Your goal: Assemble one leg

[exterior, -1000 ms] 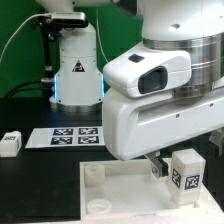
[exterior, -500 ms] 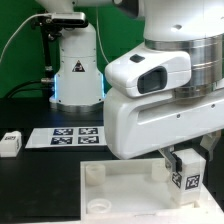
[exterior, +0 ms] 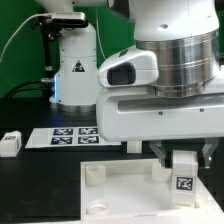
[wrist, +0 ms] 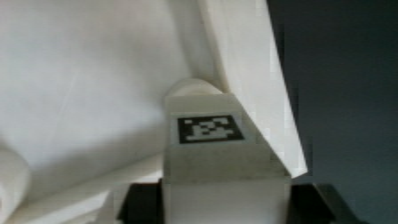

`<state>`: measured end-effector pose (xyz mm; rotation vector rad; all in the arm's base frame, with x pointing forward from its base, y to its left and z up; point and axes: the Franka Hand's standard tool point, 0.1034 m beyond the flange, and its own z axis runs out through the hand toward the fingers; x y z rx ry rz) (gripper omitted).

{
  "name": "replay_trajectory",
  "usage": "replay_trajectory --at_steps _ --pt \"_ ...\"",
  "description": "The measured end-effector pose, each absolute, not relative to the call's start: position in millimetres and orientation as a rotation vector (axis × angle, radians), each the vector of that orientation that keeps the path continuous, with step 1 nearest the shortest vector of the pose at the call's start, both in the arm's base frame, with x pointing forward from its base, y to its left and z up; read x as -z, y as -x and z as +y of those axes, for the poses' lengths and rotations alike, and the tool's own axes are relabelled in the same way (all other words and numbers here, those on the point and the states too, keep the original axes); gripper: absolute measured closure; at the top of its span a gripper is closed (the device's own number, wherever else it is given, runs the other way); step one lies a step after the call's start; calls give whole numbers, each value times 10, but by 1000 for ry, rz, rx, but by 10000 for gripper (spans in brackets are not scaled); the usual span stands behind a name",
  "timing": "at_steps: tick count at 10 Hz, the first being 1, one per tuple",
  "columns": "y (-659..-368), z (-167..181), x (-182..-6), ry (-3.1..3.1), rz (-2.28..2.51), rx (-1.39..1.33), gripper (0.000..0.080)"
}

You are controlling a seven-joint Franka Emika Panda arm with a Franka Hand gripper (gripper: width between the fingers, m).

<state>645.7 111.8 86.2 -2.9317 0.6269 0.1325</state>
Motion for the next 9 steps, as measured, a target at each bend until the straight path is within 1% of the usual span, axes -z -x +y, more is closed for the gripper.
replay_trajectory --at_steps 1,4,6,8,9 --pt "-6458 1117 -859 2898 796 -141 502" --pt "-6453 1135 -855 2642 1506 -179 502" --pt "-6455 1139 -856 2520 1722 -188 502" --pt "-6455 1137 -854 2504 1742 -192 502" --pt "-6453 1141 -849 2527 1705 -192 416"
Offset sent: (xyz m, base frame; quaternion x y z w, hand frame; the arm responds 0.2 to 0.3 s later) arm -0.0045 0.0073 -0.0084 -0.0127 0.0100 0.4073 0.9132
